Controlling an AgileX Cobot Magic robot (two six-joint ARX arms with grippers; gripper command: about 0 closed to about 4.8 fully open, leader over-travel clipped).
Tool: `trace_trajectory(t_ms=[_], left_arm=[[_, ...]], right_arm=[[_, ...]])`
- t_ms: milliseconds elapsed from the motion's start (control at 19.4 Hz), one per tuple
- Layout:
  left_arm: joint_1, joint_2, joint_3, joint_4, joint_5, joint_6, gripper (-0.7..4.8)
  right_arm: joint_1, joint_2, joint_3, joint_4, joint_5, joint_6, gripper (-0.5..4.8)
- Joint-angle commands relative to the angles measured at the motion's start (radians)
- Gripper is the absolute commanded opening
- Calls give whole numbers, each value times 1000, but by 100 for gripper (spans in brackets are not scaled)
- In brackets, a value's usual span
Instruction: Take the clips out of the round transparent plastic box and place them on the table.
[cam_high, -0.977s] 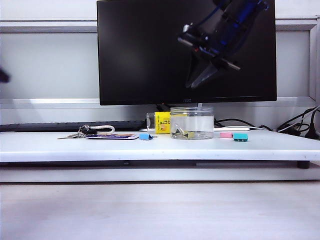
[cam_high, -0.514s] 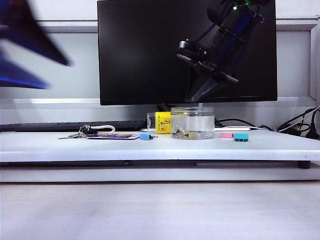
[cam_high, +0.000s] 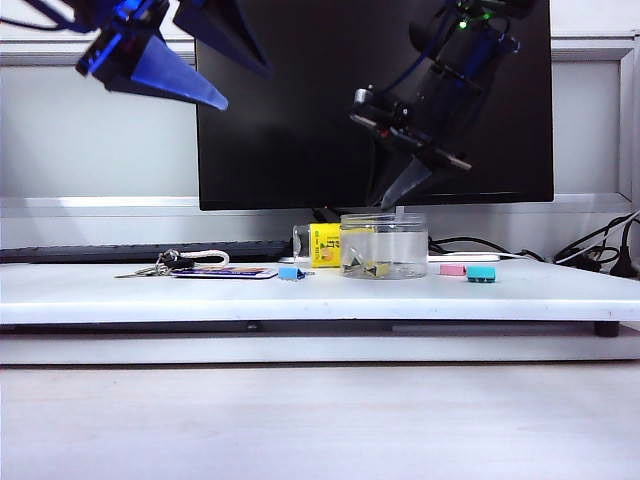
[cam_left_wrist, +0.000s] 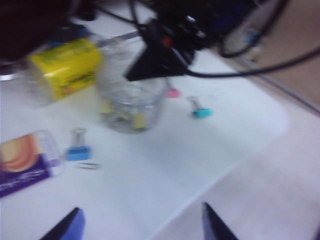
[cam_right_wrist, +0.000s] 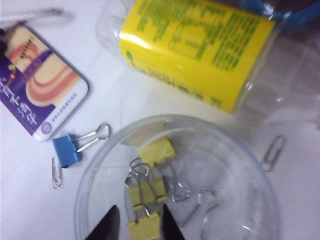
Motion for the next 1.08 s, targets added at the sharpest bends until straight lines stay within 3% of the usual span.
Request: trace_trajectory(t_ms=[51,463,1080], left_arm=[[-1,2,6,-47,-34,-8,312],[-1,4,6,-97,-45,-8,312],[-1,4,6,-101,-44,-8,312]], right_arm=[[2,31,19,-11,-34,-3,109],[7,60,25,-11,-92,-3,109],[7,108,38,-14,-88,-3,117]])
